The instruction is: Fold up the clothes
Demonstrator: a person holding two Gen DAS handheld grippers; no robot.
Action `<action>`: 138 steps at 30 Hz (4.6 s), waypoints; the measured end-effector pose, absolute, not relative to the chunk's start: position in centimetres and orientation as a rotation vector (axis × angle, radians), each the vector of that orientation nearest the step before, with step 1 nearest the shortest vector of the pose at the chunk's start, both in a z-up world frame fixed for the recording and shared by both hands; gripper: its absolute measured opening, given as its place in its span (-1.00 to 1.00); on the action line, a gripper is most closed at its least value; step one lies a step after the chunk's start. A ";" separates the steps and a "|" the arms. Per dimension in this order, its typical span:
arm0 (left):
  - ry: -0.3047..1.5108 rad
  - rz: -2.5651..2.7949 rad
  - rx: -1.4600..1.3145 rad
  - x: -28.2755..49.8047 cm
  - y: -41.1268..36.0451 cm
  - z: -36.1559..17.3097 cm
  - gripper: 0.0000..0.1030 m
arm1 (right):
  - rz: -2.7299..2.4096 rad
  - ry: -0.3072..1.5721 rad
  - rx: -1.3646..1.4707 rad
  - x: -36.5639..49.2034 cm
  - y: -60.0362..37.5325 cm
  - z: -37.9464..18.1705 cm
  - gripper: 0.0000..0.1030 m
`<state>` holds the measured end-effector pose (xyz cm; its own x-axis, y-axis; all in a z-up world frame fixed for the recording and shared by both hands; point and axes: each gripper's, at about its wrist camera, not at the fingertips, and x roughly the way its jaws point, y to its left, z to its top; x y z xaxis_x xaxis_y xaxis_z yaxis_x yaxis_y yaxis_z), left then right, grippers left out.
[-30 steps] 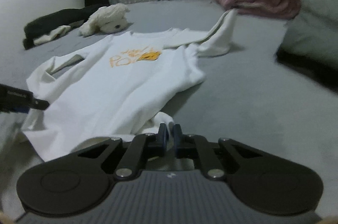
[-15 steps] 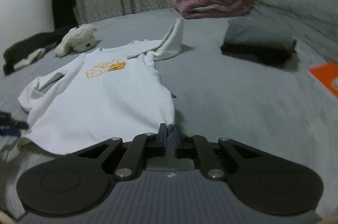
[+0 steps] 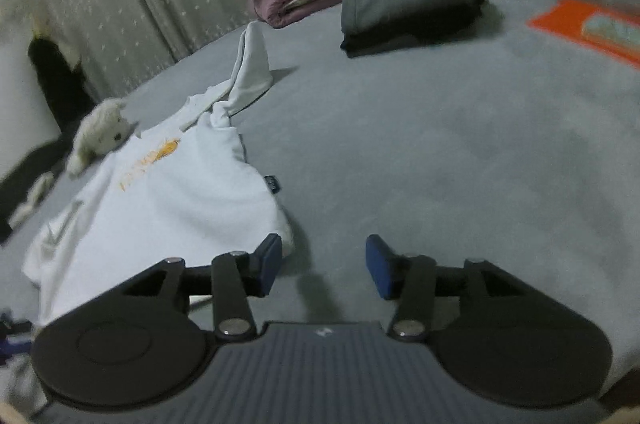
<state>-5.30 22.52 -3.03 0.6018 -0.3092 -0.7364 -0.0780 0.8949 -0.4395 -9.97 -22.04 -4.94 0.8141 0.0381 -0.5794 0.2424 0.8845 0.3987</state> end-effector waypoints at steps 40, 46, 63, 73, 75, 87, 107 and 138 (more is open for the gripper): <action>0.921 -0.196 -0.252 -7.4 18.3 -2.4 -0.89 | -0.177 0.532 0.242 -8.5 -20.5 -4.4 -0.91; 0.931 -0.195 -0.235 -7.5 18.7 -2.4 -0.87 | -0.194 0.587 0.238 -8.6 -20.3 -5.6 -0.90; 0.931 -0.139 -0.284 -7.1 20.2 -2.6 0.02 | -0.211 0.562 0.298 -9.6 -21.2 -4.7 0.21; 0.918 -0.056 -0.249 -5.4 19.9 -2.5 0.15 | -0.181 0.554 0.317 -9.5 -21.8 -1.9 0.38; 0.917 -0.037 -0.256 -4.8 19.9 -2.5 0.15 | -0.163 0.542 0.317 -9.2 -22.0 -0.9 0.45; 0.897 0.018 -0.328 0.4 19.2 -2.4 0.16 | -0.079 0.555 0.358 -3.4 -23.3 2.2 0.47; 0.814 0.284 -0.418 6.3 21.5 -3.3 -0.52 | 0.027 0.770 0.592 5.3 -25.1 -3.7 0.47; 0.560 0.376 -0.379 0.1 21.5 0.5 -0.26 | 0.054 0.768 0.663 2.8 -25.2 -3.3 0.47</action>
<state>0.05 21.49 0.50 0.7835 0.2392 -0.5734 -0.4409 0.8644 -0.2417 2.78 -25.23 -3.32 0.7284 0.2789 -0.6258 0.1880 0.7970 0.5740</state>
